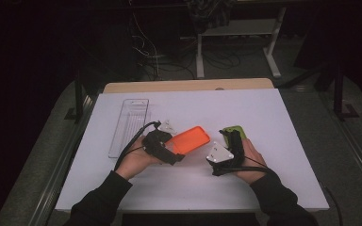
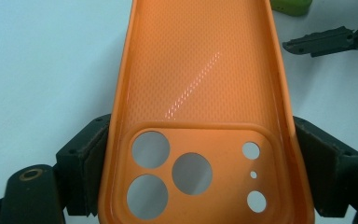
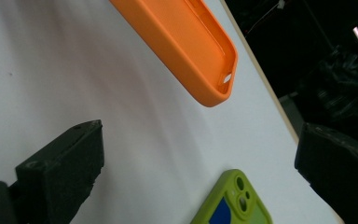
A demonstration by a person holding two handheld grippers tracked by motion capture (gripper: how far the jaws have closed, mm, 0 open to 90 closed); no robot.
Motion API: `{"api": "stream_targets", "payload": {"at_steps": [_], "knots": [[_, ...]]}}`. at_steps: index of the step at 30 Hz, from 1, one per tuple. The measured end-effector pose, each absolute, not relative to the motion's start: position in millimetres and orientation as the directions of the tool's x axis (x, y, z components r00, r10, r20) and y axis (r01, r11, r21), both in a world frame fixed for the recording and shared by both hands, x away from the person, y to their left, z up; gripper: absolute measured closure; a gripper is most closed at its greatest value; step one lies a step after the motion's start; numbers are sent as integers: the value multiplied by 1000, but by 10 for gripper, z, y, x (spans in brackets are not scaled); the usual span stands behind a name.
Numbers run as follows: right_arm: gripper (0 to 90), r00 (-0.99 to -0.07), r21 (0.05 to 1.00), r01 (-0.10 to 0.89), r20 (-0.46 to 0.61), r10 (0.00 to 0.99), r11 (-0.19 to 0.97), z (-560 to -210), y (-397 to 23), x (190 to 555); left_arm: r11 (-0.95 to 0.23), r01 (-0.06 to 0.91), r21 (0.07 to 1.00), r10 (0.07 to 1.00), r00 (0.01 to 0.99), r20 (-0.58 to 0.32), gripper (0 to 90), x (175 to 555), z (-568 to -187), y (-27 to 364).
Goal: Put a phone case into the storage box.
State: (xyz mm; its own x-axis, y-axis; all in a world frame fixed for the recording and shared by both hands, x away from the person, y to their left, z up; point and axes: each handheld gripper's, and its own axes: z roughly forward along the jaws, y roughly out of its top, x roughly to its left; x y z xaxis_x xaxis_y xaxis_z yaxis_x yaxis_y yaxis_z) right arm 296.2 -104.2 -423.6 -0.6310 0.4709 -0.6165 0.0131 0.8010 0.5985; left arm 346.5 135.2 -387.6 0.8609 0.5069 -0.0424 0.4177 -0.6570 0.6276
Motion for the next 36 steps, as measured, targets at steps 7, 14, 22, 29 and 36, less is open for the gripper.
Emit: {"api": "stream_targets", "payload": {"at_steps": [7,14,22,29,36], "knots": [[6,-588,532,-57,-702,402,845,-4242,-1008,2925,-646,429,631,517,854,-51,162,3458,-3880,1344],[6,-525,413,-152,-803,281,898,-4267,-953,2875,-676,421,606,498,866,-45,162,3468,-3858,1366],[7,-429,298,-233,-886,177,926,-4297,-886,2816,-666,428,611,503,862,-55,162,3460,-3858,1360],[7,-363,190,-282,-928,79,940,-4330,-846,2785,-675,414,611,495,868,-41,162,3466,-3846,1368],[25,-321,164,-306,-945,60,938,-4340,-798,2776,-671,417,613,495,868,-49,162,3464,-3835,1370]]}}
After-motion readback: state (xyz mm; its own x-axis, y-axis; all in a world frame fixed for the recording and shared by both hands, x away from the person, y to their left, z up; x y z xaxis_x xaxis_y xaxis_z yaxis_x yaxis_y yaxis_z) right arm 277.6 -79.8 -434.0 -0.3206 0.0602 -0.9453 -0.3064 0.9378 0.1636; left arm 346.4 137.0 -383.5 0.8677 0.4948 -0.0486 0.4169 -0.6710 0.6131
